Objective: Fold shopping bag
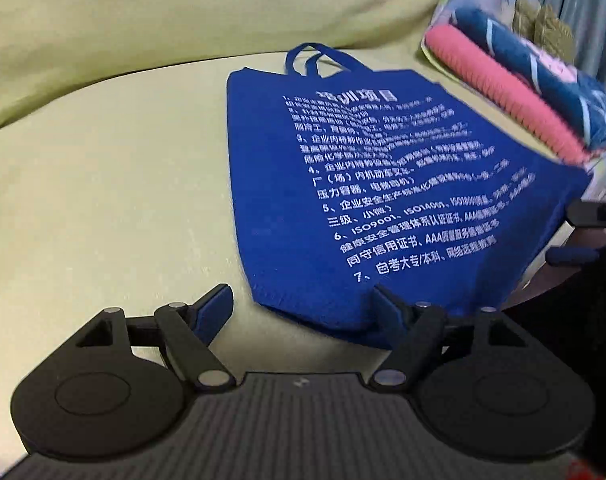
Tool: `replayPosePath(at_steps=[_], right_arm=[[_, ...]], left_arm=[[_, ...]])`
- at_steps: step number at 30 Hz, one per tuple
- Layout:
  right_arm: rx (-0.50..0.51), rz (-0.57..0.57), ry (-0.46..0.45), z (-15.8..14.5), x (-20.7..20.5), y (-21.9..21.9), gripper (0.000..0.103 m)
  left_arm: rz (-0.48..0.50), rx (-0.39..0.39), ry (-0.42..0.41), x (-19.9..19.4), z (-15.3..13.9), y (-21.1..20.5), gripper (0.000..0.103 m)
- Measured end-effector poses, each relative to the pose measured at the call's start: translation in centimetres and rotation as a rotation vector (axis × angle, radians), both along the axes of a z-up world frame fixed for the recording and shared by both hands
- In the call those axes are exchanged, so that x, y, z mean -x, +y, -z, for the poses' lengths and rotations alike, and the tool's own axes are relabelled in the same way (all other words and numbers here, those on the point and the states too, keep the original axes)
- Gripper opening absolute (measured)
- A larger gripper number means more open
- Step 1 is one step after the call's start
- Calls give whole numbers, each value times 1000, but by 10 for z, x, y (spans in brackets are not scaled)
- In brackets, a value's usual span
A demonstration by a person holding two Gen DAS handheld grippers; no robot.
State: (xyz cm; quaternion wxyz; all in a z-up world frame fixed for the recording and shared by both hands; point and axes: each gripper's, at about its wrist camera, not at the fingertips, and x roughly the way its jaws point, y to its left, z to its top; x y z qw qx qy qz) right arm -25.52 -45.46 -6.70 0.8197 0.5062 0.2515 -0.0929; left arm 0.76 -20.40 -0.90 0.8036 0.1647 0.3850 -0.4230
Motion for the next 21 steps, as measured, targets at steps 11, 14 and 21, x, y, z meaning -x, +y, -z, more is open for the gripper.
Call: replayPosePath(at_steps=[11,14,21], right_arm=[[47,53,-42,-29,1,-7,92],[72,58,44,-13,-3,-13,70],[183,3,211,10,11,-11,25]], left_arm=[[207,-96,-147,50,5,-47,75],[228,-128,-163,59,13,-55,76],[248,-170,-150,65,23,-59,77]])
